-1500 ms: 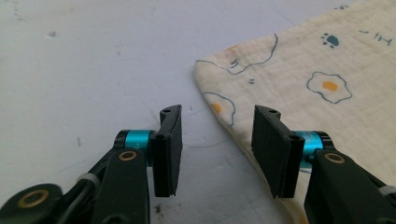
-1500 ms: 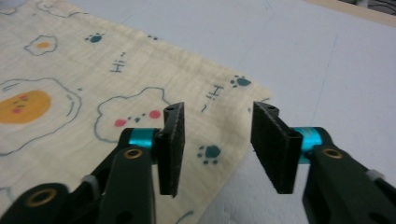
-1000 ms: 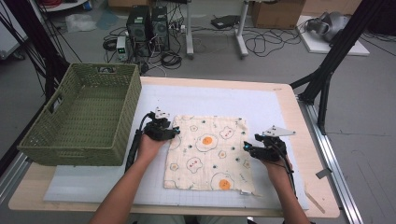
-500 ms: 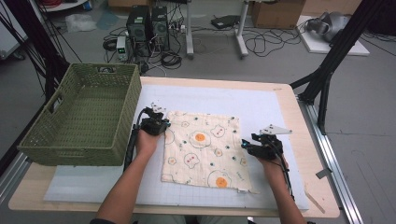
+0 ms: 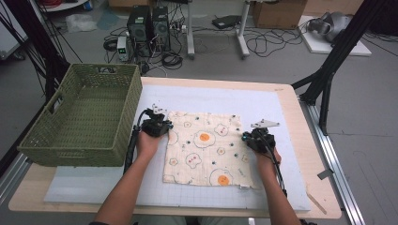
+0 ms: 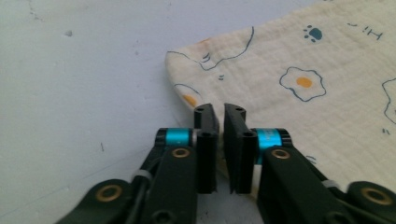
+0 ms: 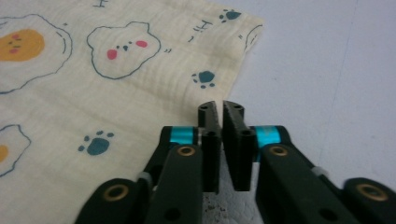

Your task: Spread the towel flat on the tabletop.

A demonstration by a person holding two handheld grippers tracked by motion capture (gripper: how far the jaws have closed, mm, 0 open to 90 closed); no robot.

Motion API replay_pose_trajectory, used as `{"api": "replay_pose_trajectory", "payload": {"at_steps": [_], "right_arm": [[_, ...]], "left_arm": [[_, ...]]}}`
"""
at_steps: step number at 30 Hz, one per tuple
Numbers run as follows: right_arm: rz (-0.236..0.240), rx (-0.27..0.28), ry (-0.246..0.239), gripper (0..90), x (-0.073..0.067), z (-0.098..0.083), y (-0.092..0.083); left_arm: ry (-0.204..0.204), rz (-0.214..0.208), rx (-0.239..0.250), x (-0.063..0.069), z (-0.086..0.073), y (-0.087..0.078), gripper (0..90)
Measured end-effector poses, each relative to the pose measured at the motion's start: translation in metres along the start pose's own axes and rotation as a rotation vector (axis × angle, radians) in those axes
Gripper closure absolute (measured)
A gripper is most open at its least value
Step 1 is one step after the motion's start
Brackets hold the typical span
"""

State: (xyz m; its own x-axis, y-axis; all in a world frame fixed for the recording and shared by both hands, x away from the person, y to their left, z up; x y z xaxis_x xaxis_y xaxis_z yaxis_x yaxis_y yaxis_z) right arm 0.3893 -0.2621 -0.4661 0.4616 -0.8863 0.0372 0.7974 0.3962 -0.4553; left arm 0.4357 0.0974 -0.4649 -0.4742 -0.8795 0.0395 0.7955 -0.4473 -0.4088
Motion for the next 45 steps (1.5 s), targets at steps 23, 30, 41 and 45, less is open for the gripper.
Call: {"api": "replay_pose_trajectory", "payload": {"at_steps": [23,30,41,45], "right_arm": [[0.104,0.132,-0.001,13.7,0.007,-0.007,-0.076],[0.151,0.124,-0.017,11.6,0.001,-0.012,-0.085],[0.191,0.156,-0.052,11.5,-0.01,-0.006,-0.083],[0.186,0.151,-0.054,11.4,-0.009,-0.007,-0.082]], "left_arm": [[-0.06,-0.212,0.279,0.019,0.013,-0.071,16.1],[-0.031,-0.242,0.32,0.026,0.008,-0.088,16.7],[-0.007,-0.252,0.357,0.029,-0.004,-0.095,17.3],[-0.019,-0.25,0.36,0.029,-0.004,-0.095,17.2]]}}
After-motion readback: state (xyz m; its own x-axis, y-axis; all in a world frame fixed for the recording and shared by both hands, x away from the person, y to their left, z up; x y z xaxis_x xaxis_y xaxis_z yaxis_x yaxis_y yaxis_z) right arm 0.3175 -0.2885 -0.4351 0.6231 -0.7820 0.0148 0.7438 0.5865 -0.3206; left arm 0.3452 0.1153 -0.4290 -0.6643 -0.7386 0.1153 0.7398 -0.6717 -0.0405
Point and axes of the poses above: each handheld gripper's, and its own axes: y roughly forward along the jaws, z roughly out of its top, x roughly to its right, the point moved 3 cm from there along y, roughly forward along the jaws, and after that the axes turned 14 degrees about x, right-handed, at the moved point
